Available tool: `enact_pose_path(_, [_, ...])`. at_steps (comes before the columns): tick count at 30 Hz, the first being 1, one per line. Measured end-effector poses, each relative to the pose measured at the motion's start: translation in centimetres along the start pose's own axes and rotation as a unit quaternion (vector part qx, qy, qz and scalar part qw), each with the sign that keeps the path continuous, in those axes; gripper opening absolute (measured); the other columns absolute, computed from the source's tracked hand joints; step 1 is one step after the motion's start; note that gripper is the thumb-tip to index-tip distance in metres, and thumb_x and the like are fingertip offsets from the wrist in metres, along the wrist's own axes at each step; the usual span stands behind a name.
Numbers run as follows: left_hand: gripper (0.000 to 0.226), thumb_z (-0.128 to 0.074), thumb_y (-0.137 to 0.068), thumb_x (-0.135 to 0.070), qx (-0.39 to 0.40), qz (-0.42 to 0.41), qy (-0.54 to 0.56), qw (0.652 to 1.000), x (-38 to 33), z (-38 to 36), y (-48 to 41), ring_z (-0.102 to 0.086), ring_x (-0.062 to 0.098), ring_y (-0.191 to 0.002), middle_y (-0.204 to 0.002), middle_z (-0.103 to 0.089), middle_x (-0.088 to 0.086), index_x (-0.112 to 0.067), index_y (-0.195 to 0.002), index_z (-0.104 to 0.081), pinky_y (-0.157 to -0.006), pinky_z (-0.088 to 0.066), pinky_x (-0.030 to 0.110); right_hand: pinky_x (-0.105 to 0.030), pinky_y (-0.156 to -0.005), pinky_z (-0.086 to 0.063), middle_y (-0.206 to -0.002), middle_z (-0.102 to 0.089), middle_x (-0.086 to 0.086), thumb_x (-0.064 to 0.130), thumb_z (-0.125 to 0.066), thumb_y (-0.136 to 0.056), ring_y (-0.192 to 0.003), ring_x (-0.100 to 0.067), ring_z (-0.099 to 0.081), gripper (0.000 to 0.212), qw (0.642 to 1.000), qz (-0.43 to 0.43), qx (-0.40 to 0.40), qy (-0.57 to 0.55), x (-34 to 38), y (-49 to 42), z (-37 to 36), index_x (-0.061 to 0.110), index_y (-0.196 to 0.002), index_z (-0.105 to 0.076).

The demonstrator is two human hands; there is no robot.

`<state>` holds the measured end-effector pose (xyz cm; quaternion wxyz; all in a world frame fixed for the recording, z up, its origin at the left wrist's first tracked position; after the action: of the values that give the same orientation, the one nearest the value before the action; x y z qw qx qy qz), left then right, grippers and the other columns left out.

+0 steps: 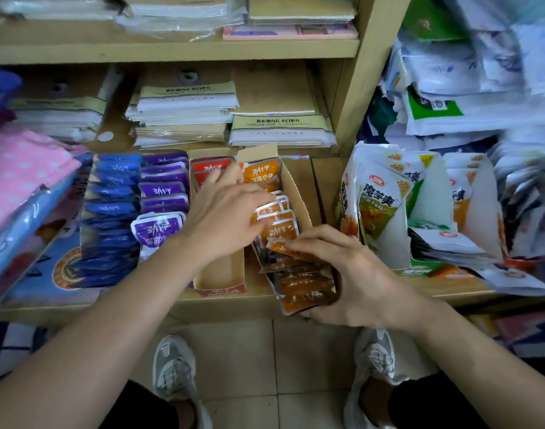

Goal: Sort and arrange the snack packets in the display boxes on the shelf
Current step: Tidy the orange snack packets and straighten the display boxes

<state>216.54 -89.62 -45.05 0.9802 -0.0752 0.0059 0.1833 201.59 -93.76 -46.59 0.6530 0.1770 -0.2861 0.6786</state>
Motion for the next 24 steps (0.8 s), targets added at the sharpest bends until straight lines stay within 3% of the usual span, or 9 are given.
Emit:
enact_pose_path(3, [0.057, -0.064, -0.085, -0.065, 0.032, 0.016, -0.036, 0.999, 0.0, -0.8, -0.7, -0.038, 0.020, -0.117, -0.131, -0.063, -0.011, -0.037, -0.134, -0.060, -0.091, -0.031, 0.044, -0.047, -0.100, -0.045, -0.141, -0.043, 0.014, 0.055, -0.080, -0.071, -0.134, -0.007, -0.045, 0.086, 1.000, 0.000, -0.003, 0.011, -0.2, 0.3, 0.0, 0.030, -0.145, -0.045])
enact_pose_path(7, [0.058, -0.070, -0.079, -0.066, 0.056, 0.047, -0.020, 0.997, 0.0, -1.2, -1.1, -0.031, 0.019, -0.113, -0.122, -0.063, -0.015, -0.037, -0.128, -0.063, -0.086, -0.027, 0.044, -0.046, -0.103, -0.043, -0.143, -0.042, 0.015, 0.056, -0.081, -0.070, -0.135, -0.006, -0.043, 0.086, 1.000, -0.006, 0.005, 0.013, -0.5, 0.6, -0.1, 0.030, -0.145, -0.046])
enact_pose_path(12, [0.042, -0.074, -0.076, -0.063, 0.058, 0.060, 0.020, 0.996, -0.1, -1.1, -1.1, -0.028, 0.015, -0.106, -0.109, -0.059, -0.019, -0.037, -0.109, -0.068, -0.083, -0.025, 0.041, -0.043, -0.106, -0.041, -0.145, -0.038, 0.020, 0.059, -0.079, -0.071, -0.136, 0.001, -0.038, 0.087, 1.000, -0.014, 0.014, 0.017, -0.6, 0.8, -0.1, 0.032, -0.146, -0.043])
enact_pose_path(16, [0.022, -0.076, -0.082, -0.049, 0.030, 0.067, 0.085, 0.994, 0.2, 0.0, -0.6, -0.027, 0.008, -0.100, -0.084, -0.044, -0.025, -0.036, -0.098, -0.069, -0.081, -0.019, 0.035, -0.044, -0.109, -0.040, -0.145, -0.036, 0.019, 0.054, -0.080, -0.071, -0.138, -0.003, -0.038, 0.087, 1.000, -0.015, 0.013, -0.003, -0.8, 0.9, -0.3, 0.032, -0.146, -0.043])
enact_pose_path(20, [0.011, -0.080, -0.082, -0.038, -0.014, 0.065, 0.143, 0.987, 0.2, 1.0, -0.3, -0.034, 0.004, -0.093, -0.070, -0.046, -0.029, -0.034, -0.089, -0.073, -0.073, -0.012, 0.031, -0.045, -0.104, -0.045, -0.142, -0.039, 0.015, 0.045, -0.087, -0.070, -0.136, -0.012, -0.042, 0.087, 0.999, -0.013, 0.012, -0.035, -0.9, 0.9, -0.4, 0.030, -0.145, -0.045])
enact_pose_path(24, [0.009, -0.082, -0.080, -0.034, -0.074, 0.061, 0.175, 0.980, 0.9, 2.4, -0.5, -0.043, 0.009, -0.095, -0.067, -0.053, -0.027, -0.033, -0.087, -0.075, -0.079, -0.019, 0.033, -0.045, -0.104, -0.045, -0.142, -0.039, 0.016, 0.045, -0.087, -0.069, -0.136, -0.012, -0.044, 0.087, 0.999, -0.009, 0.007, -0.040, -0.9, 0.9, -0.3, 0.029, -0.145, -0.046])
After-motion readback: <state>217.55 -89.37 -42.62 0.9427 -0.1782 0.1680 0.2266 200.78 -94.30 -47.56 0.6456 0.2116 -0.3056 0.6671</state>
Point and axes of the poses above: each hand's wrist, its own y-axis away from the middle knuckle, its own z-axis out of the back of the hand, x = y × z, the point moved 10 cm from there along -y, towards the middle knuckle
